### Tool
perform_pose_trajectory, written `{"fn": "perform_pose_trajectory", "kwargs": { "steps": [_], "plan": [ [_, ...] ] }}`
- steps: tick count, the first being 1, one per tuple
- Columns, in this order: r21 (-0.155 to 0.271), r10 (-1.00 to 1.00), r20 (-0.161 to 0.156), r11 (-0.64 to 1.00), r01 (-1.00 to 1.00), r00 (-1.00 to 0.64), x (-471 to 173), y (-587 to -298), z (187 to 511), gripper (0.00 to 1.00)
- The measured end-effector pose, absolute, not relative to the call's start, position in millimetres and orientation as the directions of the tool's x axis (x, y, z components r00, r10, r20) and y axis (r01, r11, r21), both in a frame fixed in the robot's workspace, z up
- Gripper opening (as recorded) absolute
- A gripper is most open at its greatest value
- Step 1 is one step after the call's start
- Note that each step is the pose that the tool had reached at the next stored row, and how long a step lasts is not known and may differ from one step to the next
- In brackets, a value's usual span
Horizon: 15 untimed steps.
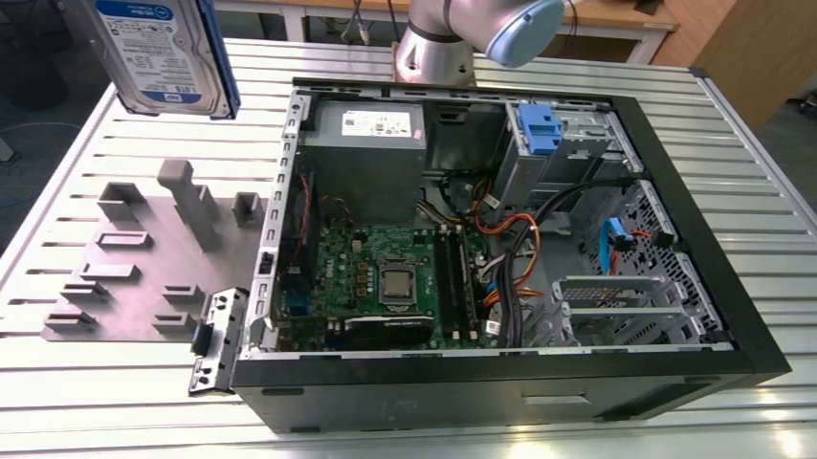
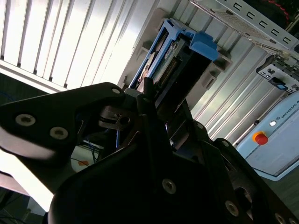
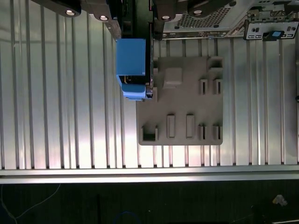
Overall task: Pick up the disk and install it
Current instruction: 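Pick up the disk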
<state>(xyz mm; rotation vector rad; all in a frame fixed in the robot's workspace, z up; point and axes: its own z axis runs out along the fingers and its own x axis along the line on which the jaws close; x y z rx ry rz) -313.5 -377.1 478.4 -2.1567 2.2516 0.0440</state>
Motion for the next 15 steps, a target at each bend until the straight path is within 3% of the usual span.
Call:
{"fn": "perform_pose_trajectory", "kwargs": {
  "steps": [15],
  "plan": [
    [0.006, -0.998, -0.036, 0.043, -0.999, -0.043, -297.8, -377.1, 482.2, 0.35]
  ]
}}
